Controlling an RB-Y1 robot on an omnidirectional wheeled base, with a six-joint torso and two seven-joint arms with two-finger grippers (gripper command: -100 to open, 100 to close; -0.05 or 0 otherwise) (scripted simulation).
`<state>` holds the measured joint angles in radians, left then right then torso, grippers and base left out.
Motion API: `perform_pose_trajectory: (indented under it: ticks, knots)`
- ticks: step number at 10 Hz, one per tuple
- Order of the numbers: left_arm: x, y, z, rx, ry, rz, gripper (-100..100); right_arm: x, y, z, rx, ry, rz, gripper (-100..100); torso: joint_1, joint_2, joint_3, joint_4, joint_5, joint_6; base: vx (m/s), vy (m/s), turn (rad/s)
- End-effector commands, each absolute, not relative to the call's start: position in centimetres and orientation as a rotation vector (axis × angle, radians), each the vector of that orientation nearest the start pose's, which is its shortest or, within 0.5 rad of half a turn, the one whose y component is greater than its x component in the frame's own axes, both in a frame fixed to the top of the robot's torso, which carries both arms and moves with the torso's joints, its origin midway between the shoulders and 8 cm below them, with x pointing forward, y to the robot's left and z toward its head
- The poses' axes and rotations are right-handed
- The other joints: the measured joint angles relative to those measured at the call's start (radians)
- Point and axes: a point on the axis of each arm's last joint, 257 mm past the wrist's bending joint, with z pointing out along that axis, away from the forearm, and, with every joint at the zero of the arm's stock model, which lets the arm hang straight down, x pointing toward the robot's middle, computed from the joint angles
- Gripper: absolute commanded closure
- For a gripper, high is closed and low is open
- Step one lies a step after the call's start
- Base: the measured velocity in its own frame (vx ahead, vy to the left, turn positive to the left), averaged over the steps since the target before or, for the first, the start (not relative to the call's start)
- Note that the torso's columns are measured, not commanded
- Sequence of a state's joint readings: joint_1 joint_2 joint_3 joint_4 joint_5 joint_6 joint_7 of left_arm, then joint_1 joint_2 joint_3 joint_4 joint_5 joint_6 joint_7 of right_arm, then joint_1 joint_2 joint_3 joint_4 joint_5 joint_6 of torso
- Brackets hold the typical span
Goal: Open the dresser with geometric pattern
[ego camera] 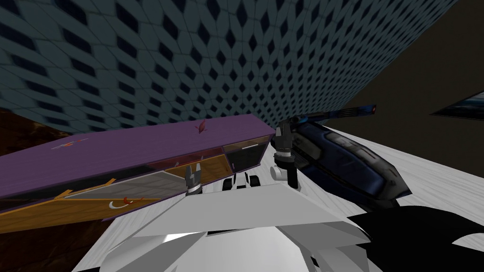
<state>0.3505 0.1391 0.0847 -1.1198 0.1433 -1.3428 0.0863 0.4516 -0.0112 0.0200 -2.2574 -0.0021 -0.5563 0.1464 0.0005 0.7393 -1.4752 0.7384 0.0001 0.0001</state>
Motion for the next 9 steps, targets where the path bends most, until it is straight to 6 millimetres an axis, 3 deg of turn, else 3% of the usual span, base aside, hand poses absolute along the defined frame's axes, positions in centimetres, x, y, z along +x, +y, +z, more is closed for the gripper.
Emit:
perform_pose_trajectory:
  ticks: [1,4,5,6,9]
  knots:
    - [31.1,36.9,-23.6,-0.825,0.675,-1.245,-100,34.3,-26.5,4.0,0.539,0.597,1.221,0,-0.001,0.000,0.000,0.000,0.000,0.000,-0.006,-0.027,0.009]
    - [32.6,37.9,-22.5,-0.824,0.676,-1.248,-100,34.3,-26.5,4.0,0.539,0.597,1.221,0,-0.001,-0.001,-0.001,0.000,0.000,0.000,-0.007,-0.031,0.009]
    - [32.3,37.7,-22.6,-0.821,0.675,-1.248,-100,34.3,-26.5,4.0,0.539,0.597,1.221,0,0.000,-0.001,-0.001,0.000,0.000,0.000,-0.002,-0.013,0.002]
    - [31.7,37.3,-23.2,-0.824,0.675,-1.246,100,34.3,-26.5,4.0,0.539,0.597,1.221,0,0.000,-0.002,-0.001,-0.001,0.000,0.000,0.004,0.017,-0.013]
    - [30.5,36.4,-24.0,-0.826,0.674,-1.244,100,34.3,-26.5,4.0,0.539,0.597,1.221,0,0.002,-0.003,-0.002,-0.001,0.001,0.000,0.002,0.031,-0.008]
